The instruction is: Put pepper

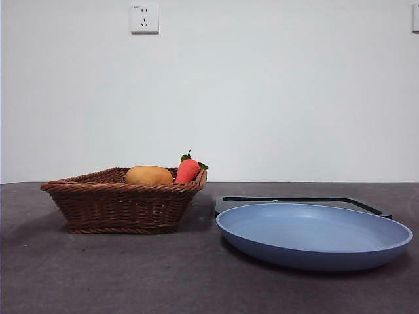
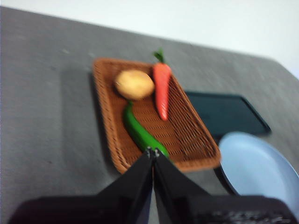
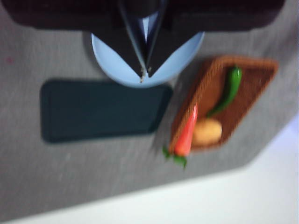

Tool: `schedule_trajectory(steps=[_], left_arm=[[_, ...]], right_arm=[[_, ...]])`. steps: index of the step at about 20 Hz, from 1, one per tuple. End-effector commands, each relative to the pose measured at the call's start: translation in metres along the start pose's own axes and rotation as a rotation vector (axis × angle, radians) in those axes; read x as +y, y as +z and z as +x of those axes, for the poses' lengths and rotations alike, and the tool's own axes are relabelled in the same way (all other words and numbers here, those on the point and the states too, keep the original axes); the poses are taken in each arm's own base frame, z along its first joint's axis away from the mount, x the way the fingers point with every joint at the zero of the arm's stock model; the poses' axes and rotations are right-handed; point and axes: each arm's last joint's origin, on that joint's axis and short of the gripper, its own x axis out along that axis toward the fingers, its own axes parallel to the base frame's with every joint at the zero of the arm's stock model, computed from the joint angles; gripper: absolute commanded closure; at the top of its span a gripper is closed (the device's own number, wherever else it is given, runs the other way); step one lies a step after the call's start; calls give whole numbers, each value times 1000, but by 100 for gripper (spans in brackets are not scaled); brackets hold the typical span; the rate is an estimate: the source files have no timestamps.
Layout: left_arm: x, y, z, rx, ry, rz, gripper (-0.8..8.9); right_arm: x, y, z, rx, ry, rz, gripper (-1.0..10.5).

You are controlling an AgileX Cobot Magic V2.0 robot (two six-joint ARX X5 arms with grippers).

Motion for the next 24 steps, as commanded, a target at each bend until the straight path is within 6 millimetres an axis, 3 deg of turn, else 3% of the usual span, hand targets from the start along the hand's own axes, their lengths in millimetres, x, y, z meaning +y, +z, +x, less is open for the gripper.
schedule_trajectory(steps=[1, 7, 11, 14, 15, 17, 21, 24], left_arm=[[-3, 8, -1, 40, -41, 72, 807], [-5, 18, 3, 154, -95, 76, 807], [-5, 19, 3, 155, -108, 76, 784], [-5, 19, 3, 155, -102, 74, 518], [-5, 19, 3, 156, -102, 73, 488], [-5, 19, 3, 157, -102, 67, 489], [-5, 18, 3, 157, -103, 65, 489], [-5, 18, 3, 158, -105, 64, 489]], right_arm=[[4, 11, -4, 71, 10, -82, 941], [7, 25, -3, 287, -2, -138, 941], [5, 24, 2, 322, -5, -127, 932], [4, 24, 5, 332, -7, -119, 759], [4, 24, 6, 336, -7, -117, 684], [3, 24, 9, 349, -7, -112, 648], [-4, 24, 27, 421, -13, -87, 649], [-13, 23, 55, 494, -18, -60, 649]])
